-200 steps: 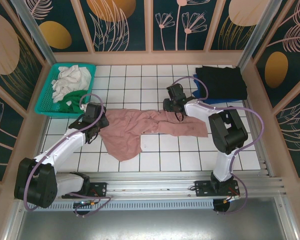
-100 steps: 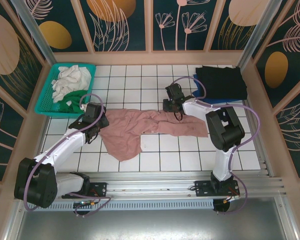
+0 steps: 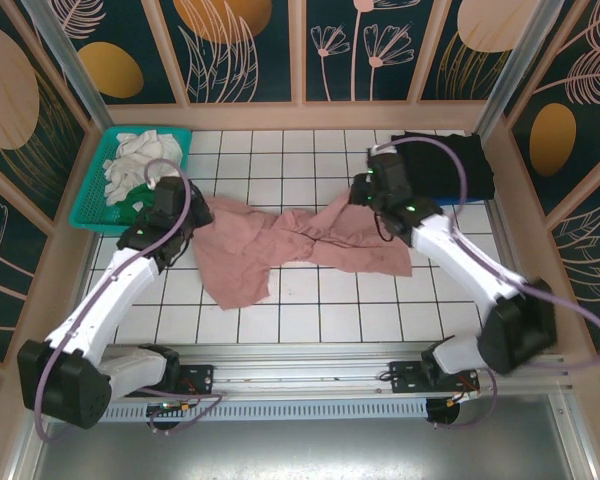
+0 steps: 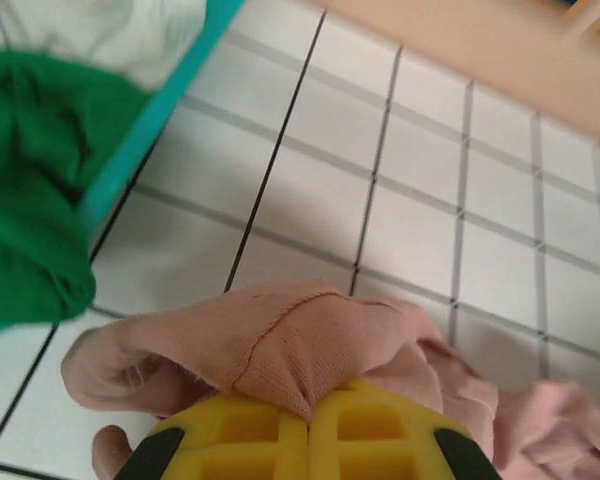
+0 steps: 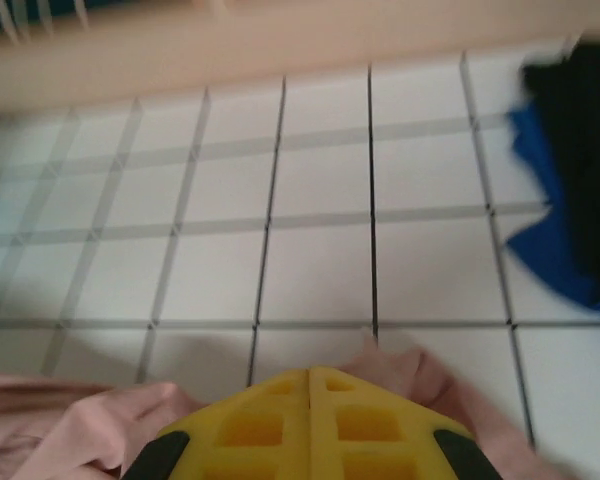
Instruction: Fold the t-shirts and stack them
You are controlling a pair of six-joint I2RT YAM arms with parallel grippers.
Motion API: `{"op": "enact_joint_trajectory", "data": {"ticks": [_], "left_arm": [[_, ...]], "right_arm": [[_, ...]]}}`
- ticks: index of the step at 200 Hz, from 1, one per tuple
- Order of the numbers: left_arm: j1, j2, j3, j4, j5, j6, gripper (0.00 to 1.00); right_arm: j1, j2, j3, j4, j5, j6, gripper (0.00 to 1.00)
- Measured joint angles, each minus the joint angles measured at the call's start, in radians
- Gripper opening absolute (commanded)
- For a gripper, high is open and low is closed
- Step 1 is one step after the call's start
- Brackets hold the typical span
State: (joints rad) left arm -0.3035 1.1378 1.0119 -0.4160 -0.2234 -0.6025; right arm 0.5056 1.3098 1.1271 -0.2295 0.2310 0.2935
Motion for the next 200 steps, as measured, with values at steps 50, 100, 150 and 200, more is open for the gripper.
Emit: {"op": "enact_joint_trajectory", "data": {"ticks": [50,100,150,200], "left_arm": [[0.005,-0.107,0.302,-0.090,-0.101,0.039,0.00],[0.035,0.234,0.663,-0.116,-0.048,0.078,0.00],[0.133,0.931,1.538,-0.323,0.172,0.113,0.00],[0.225,0.733,1.180,-0.197,0.367,0.117,0.24]], "right_arm": [[-0.060,-0.463,0.005,-0.008,0.060,-0.008,0.00],[-0.277,-0.153,0.194,0.054,-0.052,0.000,0.00],[-0.363,0.375,0.648,-0.042,-0.113,0.003,0.00],[-0.369,0.254,0.627,-0.019,-0.206,0.014,0.00]]}}
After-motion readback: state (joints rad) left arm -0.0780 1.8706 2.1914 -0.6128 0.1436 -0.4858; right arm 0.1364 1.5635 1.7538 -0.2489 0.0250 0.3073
